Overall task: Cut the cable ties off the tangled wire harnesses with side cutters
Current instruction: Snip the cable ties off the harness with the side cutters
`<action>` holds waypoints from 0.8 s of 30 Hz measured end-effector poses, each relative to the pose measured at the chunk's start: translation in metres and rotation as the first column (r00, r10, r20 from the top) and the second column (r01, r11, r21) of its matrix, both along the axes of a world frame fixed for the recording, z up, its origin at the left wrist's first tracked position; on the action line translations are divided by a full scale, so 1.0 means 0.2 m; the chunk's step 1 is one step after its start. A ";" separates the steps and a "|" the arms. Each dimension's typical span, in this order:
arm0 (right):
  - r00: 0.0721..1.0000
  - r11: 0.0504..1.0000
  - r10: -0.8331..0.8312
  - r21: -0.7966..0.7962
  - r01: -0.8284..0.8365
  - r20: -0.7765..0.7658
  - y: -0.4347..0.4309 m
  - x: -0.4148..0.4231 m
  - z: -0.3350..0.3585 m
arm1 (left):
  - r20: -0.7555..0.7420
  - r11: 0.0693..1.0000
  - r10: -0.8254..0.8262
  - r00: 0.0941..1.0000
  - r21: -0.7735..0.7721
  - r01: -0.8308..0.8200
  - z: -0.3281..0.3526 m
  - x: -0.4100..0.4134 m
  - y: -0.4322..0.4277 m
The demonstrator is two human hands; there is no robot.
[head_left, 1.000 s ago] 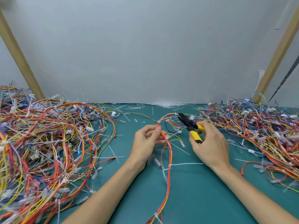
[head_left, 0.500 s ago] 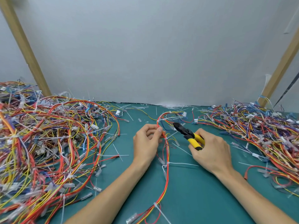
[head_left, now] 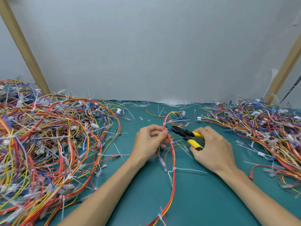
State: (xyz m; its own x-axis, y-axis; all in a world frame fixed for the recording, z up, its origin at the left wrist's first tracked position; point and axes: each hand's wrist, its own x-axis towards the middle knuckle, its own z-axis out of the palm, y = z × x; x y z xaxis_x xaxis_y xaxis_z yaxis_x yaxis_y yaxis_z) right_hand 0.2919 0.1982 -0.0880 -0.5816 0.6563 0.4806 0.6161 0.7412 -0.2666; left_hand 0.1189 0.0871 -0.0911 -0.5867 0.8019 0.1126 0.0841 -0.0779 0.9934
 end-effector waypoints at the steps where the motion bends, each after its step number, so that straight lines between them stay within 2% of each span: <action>1: 1.000 1.000 -0.002 -0.006 0.002 0.000 0.00 0.00 0.00 | -0.002 1.000 0.000 1.000 -0.003 0.000 0.00 0.00 0.00; 9: 1.000 0.998 0.007 0.059 -0.007 0.010 0.00 0.00 -0.01 | -0.056 1.000 0.015 0.998 -0.022 -0.016 -0.01 0.01 0.00; 17: 1.000 0.994 -0.019 0.106 0.019 -0.003 -0.01 -0.01 -0.01 | -0.248 0.996 -0.055 0.967 -0.087 0.034 -0.02 0.03 0.00; 24: 1.000 0.990 -0.023 0.140 0.020 0.019 -0.01 -0.01 -0.01 | -0.308 0.992 -0.108 0.945 -0.095 0.082 -0.01 0.03 -0.01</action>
